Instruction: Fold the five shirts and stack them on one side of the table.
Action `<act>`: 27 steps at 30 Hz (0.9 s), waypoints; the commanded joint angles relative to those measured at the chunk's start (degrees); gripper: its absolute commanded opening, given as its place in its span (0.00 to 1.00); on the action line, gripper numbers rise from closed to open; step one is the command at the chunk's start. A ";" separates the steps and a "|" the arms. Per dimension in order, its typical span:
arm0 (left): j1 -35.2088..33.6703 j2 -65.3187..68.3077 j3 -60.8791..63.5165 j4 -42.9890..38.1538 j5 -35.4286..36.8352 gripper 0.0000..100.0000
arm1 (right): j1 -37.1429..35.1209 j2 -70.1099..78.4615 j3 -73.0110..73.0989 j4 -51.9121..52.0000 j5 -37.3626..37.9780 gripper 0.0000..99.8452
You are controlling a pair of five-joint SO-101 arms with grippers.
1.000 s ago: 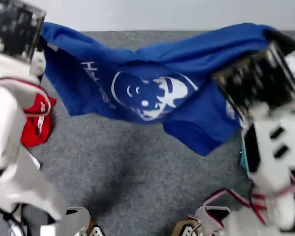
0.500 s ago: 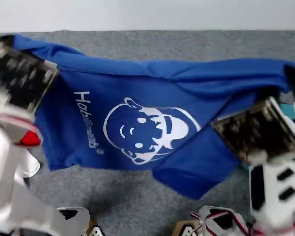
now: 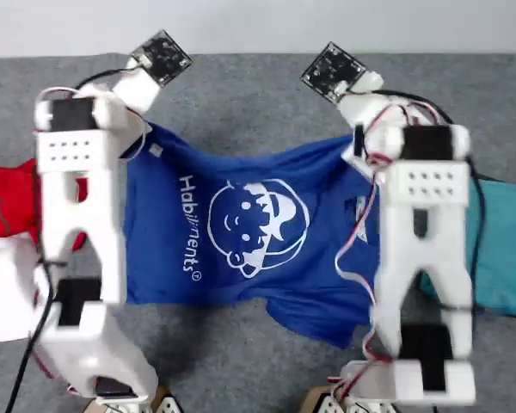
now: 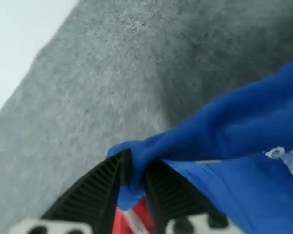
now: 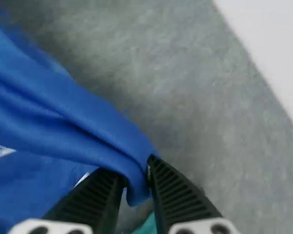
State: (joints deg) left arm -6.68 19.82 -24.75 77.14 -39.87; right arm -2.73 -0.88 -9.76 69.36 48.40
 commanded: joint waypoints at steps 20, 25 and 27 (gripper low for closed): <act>1.49 47.12 -65.36 -18.64 -0.44 0.00 | 0.40 13.58 -0.18 -42.24 0.70 0.01; 2.02 50.55 -70.55 -15.47 -0.44 0.00 | 2.15 13.58 -0.18 -41.01 0.79 0.01; 2.55 50.46 -71.43 -9.67 -0.62 0.00 | 2.33 13.32 -0.18 -37.58 2.37 0.01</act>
State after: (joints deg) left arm -5.10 71.25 -92.18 62.02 -39.87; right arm -1.58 13.10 -9.67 29.10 48.75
